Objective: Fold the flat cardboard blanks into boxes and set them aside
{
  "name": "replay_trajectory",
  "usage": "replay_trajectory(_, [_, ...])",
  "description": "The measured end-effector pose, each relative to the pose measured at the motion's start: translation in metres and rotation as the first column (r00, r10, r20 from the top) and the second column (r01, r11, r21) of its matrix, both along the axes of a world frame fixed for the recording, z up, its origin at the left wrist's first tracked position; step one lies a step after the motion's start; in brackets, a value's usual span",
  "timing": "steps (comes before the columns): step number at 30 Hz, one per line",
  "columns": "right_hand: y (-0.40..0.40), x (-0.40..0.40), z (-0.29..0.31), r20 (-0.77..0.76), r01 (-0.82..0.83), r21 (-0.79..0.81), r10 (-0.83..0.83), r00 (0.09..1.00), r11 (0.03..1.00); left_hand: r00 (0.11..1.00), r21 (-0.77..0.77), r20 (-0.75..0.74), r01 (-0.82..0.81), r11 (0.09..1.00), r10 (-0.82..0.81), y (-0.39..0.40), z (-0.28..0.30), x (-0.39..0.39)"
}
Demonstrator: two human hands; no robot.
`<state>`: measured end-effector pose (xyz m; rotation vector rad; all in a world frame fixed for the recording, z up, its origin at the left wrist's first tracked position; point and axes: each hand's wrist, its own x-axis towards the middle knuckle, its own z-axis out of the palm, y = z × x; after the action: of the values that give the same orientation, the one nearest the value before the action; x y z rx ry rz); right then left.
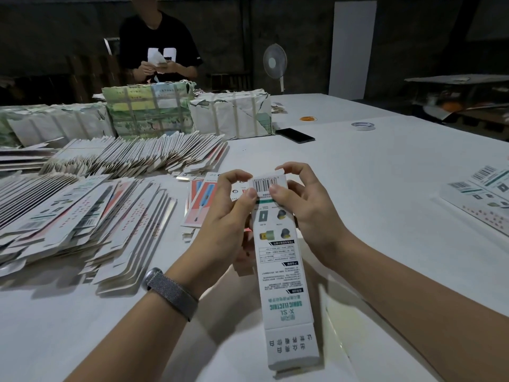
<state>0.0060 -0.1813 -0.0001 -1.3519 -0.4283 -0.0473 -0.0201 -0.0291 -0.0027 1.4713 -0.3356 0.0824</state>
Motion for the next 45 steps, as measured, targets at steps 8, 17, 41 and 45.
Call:
replay_trajectory(8, [-0.006, 0.004, 0.002, 0.002, -0.022, -0.026, 0.022, 1.000, 0.999, 0.999, -0.002, -0.011, 0.030, 1.000, -0.030, 0.001, -0.004, 0.001])
replay_trajectory(17, [-0.002, 0.002, -0.003, 0.070, 0.032, -0.024, -0.030, 0.997, 0.999, 1.000, 0.041, 0.010, 0.020, 0.999, -0.020, 0.003, -0.006, 0.002])
replay_trajectory(41, [-0.006, 0.004, -0.001, 0.022, -0.019, 0.017, 0.019, 1.000, 1.000, 1.000, 0.014, 0.021, 0.021, 1.000, -0.022, -0.002, -0.008, 0.003])
replay_trajectory(45, [-0.002, 0.001, -0.003, 0.009, -0.001, 0.015, 0.001, 1.000, 1.000, 1.000, 0.003, 0.026, -0.001, 1.000, 0.001, -0.001, -0.008, 0.006])
